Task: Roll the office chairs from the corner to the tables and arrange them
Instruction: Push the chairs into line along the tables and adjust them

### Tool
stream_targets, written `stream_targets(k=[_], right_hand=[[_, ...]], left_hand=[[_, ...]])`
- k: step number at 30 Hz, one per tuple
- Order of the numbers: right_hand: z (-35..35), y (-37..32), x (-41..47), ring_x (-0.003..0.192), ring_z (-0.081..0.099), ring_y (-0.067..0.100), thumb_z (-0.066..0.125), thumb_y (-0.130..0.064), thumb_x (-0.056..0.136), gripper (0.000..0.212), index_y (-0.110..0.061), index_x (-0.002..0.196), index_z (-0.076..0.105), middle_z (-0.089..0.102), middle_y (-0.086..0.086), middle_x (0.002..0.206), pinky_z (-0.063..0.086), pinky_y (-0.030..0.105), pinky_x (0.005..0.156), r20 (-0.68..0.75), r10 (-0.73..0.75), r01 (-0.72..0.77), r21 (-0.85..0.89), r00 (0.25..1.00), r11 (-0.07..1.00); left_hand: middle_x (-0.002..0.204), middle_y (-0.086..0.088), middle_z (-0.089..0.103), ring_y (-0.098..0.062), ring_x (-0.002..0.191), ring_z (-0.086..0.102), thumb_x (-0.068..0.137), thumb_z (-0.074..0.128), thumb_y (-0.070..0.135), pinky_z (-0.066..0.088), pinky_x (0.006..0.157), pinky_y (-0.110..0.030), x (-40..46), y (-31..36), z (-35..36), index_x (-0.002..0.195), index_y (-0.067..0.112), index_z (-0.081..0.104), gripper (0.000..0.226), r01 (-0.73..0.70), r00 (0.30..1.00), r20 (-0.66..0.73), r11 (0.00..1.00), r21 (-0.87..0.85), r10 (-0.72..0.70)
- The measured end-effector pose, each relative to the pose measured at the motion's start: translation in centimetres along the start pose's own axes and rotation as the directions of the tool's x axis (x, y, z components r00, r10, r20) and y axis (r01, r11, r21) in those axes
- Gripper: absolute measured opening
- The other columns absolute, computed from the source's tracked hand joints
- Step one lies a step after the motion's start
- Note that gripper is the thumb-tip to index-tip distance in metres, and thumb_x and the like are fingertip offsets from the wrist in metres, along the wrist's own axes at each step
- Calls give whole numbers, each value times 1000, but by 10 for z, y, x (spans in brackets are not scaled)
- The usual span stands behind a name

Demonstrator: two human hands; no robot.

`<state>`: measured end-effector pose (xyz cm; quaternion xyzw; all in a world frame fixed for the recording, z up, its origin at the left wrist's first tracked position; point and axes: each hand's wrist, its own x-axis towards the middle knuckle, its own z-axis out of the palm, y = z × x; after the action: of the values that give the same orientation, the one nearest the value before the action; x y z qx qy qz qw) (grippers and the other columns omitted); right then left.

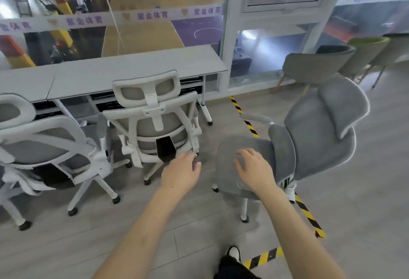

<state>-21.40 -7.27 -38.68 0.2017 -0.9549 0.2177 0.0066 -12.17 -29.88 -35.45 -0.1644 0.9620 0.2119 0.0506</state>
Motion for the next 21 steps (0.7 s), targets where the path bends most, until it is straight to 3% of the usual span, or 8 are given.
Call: stream_targets(k=[9, 15, 21], right_hand=[[-86, 134, -122, 117, 59, 20, 57, -35, 104, 31, -21, 130, 66, 64, -5, 130, 54, 36, 88, -172, 123, -120, 27, 977, 992], [-147, 250, -194, 120, 57, 22, 57, -36, 104, 31, -20, 128, 68, 64, -3, 129, 52, 38, 91, -188, 198, -192, 53, 962, 980], [-194, 351, -247, 115, 59, 18, 58, -35, 103, 29, -20, 125, 70, 65, -6, 124, 50, 30, 88, -223, 246, -231, 92, 943, 969]], left_hand=[[142, 0, 54, -24, 127, 53, 107, 37, 46, 49, 94, -43, -62, 170, 69, 147, 28, 47, 45, -227, 974, 9, 971, 72, 227], [140, 3, 55, -21, 124, 55, 107, 39, 46, 48, 94, -39, -107, 306, 130, 145, 32, 50, 42, -288, 957, -7, 956, 47, 289], [135, 5, 57, -18, 118, 57, 107, 40, 43, 50, 87, -37, -133, 411, 179, 141, 31, 53, 39, -316, 949, 2, 948, 27, 316]])
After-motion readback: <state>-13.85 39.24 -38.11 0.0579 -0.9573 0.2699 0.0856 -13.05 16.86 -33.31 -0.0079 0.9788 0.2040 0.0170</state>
